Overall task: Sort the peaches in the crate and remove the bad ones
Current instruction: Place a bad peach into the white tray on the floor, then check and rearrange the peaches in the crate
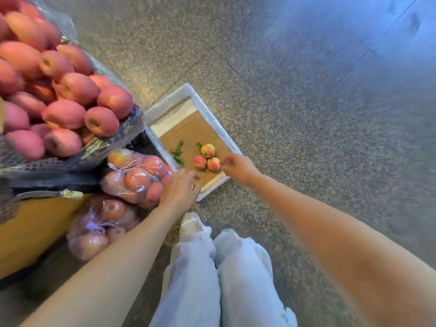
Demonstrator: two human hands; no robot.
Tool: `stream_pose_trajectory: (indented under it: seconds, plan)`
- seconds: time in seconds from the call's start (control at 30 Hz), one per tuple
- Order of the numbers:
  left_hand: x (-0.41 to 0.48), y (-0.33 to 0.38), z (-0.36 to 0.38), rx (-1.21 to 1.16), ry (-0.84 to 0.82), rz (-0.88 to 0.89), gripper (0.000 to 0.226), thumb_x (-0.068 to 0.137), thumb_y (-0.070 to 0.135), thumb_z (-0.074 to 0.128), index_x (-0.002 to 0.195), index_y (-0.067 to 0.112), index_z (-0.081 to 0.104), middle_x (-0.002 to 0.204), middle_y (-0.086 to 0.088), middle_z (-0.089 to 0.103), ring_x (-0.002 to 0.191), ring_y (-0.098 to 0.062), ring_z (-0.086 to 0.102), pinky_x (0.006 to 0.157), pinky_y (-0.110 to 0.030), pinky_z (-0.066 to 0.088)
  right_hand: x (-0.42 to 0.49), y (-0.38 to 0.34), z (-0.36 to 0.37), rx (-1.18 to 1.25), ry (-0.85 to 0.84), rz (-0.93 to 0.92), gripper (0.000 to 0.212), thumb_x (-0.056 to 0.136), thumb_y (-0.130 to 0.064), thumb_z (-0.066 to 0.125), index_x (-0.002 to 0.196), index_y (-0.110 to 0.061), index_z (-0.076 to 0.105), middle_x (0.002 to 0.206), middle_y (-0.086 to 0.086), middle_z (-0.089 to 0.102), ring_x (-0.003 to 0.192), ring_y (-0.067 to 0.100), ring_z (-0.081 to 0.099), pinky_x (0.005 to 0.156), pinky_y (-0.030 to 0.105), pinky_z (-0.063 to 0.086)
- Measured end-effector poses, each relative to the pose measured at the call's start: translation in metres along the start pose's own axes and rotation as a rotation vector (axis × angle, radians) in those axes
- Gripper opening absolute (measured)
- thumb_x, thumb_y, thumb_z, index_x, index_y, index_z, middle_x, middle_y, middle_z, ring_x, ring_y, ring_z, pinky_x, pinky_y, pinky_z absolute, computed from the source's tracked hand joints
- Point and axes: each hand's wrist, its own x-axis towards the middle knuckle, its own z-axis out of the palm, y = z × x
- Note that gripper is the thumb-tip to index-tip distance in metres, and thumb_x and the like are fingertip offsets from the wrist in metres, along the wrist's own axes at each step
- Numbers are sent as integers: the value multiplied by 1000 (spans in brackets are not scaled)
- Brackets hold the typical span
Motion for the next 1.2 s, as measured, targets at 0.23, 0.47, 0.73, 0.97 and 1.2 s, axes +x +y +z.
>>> stream_pose_trajectory:
  seconds: [0.23,0.47,0.73,0.97,1.2]
  plan:
    - [-131,70,-161,-143,196,54,22,91,17,52,106,19,68,107,-2,65,95,-22,60,78,-33,45,-162,-143,-78,28,2,-179,17,95,-13,53,109,-12,63,87,-1,63,64,5,59,64,20,52]
    - [-239,88,-318,-234,572,191,22,89,23,53,103,24,70,82,8,69,73,-12,63,67,-30,47,-282,-311,-116,2,37,-587,14,93,-9,55,97,-5,67,77,6,69,64,10,64,69,27,51]
    - [-343,-24,-432,-52,997,137,11,88,23,54,92,20,63,81,4,60,78,-19,59,65,-34,46,-346,-488,-39,-29,50,-1005,12,93,-9,57,96,-4,67,75,4,65,62,13,60,63,25,50]
    - [-395,-216,-471,167,920,-235,29,78,30,59,103,18,67,110,-7,63,111,-31,53,94,-46,40,-337,-597,111,-424,-177,-1023,33,94,-26,60,124,-13,57,120,5,62,109,18,59,93,33,49]
    - [-417,-324,-488,198,716,-455,65,91,41,51,149,20,30,160,-12,11,148,-29,6,117,-44,10,-301,-649,208,-553,-218,-898,53,93,-27,61,141,-14,42,138,11,49,114,25,56,98,41,47]
